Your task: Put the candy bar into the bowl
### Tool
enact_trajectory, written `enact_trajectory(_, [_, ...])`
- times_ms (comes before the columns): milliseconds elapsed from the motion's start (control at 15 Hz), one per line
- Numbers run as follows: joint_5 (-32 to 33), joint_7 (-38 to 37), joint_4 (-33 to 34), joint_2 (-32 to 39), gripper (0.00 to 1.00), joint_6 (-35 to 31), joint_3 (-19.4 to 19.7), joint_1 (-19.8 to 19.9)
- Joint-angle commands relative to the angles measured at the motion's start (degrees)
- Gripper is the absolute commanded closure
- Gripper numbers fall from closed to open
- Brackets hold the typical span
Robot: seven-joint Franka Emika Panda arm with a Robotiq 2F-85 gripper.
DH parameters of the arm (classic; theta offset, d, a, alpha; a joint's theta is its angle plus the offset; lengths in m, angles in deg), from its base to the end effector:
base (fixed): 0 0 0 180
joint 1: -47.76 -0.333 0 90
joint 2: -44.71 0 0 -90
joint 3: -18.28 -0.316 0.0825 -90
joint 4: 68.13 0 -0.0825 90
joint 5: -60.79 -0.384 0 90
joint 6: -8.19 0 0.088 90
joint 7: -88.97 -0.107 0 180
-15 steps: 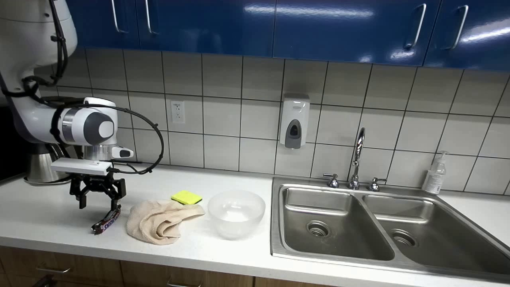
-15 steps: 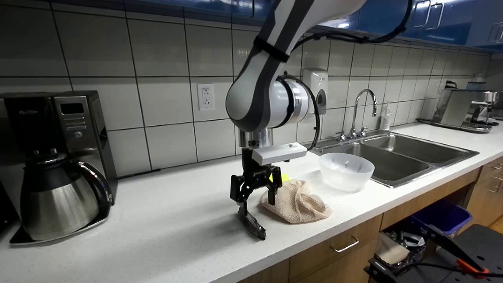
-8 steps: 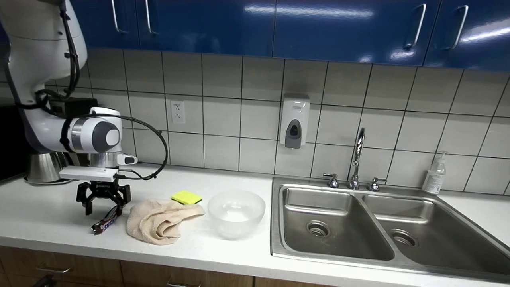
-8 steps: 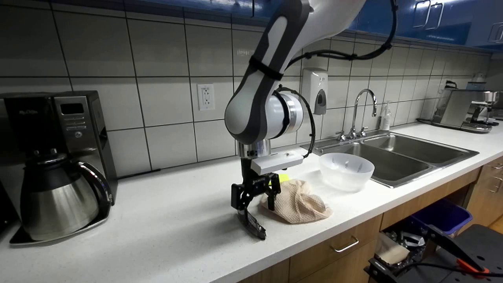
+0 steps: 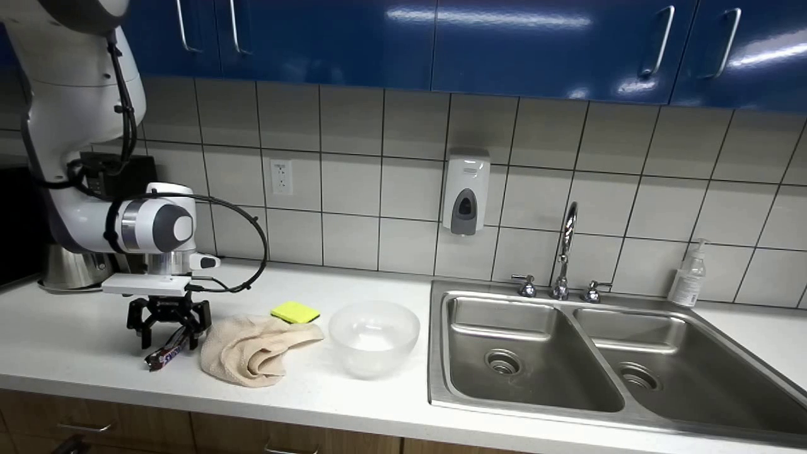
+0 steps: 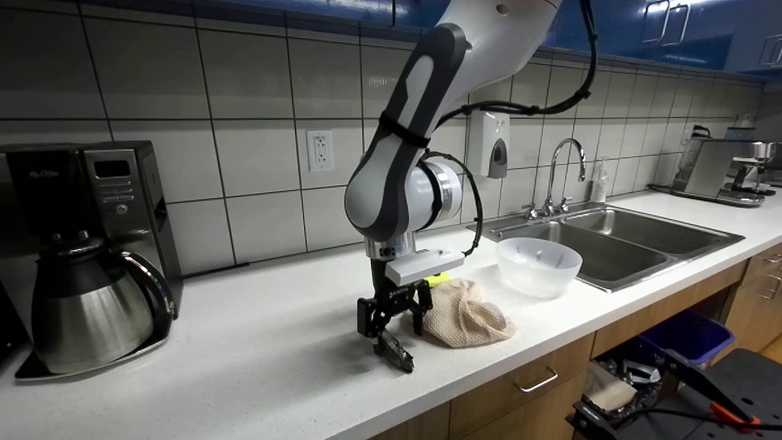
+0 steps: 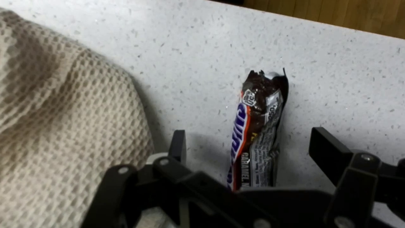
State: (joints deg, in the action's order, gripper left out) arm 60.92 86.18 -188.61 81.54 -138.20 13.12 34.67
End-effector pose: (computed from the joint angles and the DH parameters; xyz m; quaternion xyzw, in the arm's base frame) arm 0.5180 0.1741 0.0937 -0.9869 -0.1285 0.0973 0.0096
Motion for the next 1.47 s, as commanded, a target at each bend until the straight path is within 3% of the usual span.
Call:
enact_trajectory(0, [1.7,-2.5,2.7,1.9,0.00,0.9,1.0,-1.2])
enact_trajectory(133, [1.7,-2.5,3.3,2.4,0.05,1.2,1.2,-1.4])
enact_trajectory(200, [1.7,-2.6,3.5,2.6,0.28,1.1,1.2,-1.5])
enact_trajectory(333, [1.6,-2.4,3.8,2.8,0.32,1.2,1.1,-1.4])
enact_trajectory(800, [1.3,-1.9,4.0,2.4,0.85,1.3,1.0,-1.0])
enact_trajectory(1133, [1.7,-2.1,3.4,1.3,0.90,1.2,1.1,-1.4])
enact_trajectory(1400, [4.5,-2.8,0.2,-4.1,0.92,-1.0,1.8,-3.2])
